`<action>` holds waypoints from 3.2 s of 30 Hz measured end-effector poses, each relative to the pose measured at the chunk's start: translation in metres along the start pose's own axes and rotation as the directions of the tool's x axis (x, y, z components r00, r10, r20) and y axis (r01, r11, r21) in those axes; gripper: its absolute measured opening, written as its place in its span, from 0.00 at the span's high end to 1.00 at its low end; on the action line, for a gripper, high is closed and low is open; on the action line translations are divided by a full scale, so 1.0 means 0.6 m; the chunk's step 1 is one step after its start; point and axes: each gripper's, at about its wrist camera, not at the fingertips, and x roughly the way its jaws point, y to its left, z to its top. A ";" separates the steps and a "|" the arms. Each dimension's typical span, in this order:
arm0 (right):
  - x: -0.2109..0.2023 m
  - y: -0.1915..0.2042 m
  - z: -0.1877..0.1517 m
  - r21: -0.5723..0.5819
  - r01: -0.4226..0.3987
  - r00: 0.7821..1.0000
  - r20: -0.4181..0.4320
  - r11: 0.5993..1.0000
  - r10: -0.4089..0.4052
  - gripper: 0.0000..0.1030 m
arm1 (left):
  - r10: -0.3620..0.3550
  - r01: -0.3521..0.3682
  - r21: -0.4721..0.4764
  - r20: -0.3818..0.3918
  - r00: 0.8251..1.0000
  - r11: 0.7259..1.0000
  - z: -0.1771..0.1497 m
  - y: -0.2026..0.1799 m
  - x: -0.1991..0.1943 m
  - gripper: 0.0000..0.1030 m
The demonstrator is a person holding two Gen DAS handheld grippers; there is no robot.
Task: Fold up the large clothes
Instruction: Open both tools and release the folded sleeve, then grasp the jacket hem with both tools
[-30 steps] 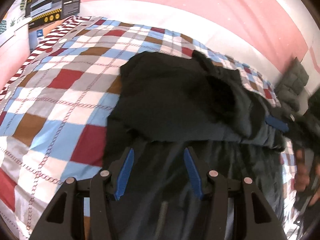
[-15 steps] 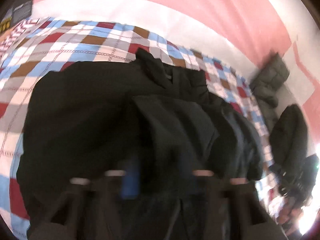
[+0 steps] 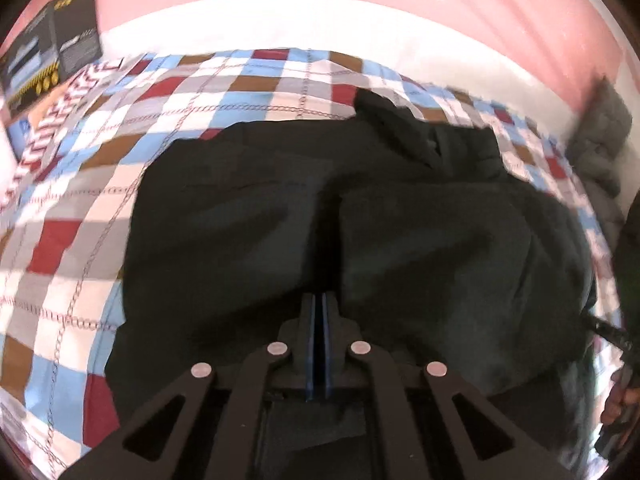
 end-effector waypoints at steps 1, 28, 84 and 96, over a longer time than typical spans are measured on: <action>-0.018 -0.002 0.000 -0.008 -0.001 1.000 0.019 1.000 0.002 0.81 | -0.006 0.007 -0.025 0.025 1.000 1.000 0.000 0.011 -0.016 0.97; -0.002 0.069 0.082 -0.128 0.051 0.990 0.141 0.990 -0.032 0.82 | 0.023 -0.032 0.158 0.060 0.998 0.987 0.037 -0.080 0.075 0.94; -0.340 -0.025 -0.412 0.024 0.066 0.998 0.017 0.998 -0.066 0.32 | 0.032 -0.032 0.006 -0.009 0.999 0.999 -0.435 0.126 -0.367 0.47; -0.268 -0.123 -0.438 0.146 0.041 0.987 -0.159 0.988 -0.018 0.31 | 0.004 -0.023 -0.123 -0.148 0.989 0.992 -0.468 0.183 -0.289 0.42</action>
